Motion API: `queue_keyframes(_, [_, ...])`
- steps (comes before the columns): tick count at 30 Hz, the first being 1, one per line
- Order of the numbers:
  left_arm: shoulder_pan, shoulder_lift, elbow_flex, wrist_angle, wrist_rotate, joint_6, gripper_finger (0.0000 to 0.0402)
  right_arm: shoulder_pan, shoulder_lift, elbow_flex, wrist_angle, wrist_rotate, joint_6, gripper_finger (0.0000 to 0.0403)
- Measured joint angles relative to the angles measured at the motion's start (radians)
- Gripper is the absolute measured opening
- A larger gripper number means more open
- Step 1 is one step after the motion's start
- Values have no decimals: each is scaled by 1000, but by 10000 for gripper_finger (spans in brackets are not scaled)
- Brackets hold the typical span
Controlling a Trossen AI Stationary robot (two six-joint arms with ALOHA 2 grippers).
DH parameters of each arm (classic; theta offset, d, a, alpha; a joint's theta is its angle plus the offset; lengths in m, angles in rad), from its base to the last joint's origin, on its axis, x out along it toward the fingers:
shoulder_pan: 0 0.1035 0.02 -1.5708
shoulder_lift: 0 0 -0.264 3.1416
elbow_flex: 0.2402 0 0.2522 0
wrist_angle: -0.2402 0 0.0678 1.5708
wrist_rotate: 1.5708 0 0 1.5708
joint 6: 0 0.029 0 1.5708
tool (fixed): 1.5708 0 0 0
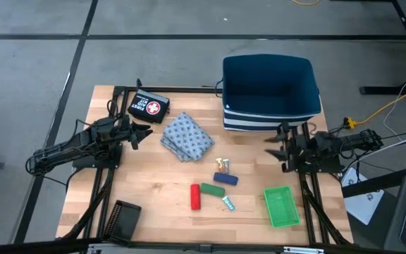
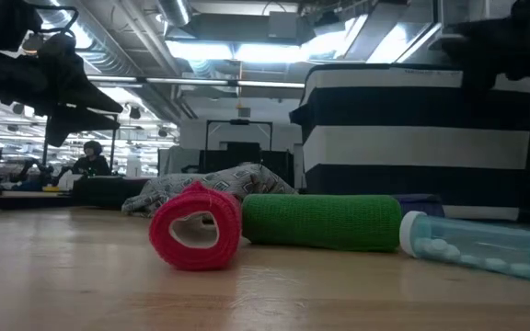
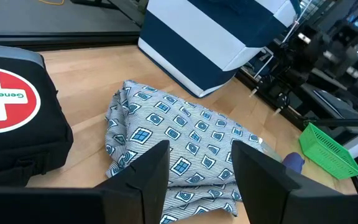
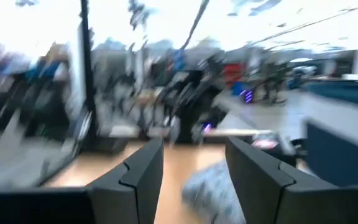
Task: Pick & place medical supplies in basket/bin
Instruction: Put the red bandage into the black bin
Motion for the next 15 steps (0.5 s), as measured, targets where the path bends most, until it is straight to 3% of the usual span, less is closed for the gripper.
queue_keyframes(7, [0, 0, 0, 0, -8, 4, 171, 0, 0, 0, 224, 207, 169, 176])
queue_keyframes(11, [0, 0, -2, 28, -150, 40, 171, 0, 0, 0, 285, 255, 216, 176])
queue_keyframes(15, [0, 0, -4, 93, -226, 5, 171, 0, 0, 0, 313, 256, 272, 176])
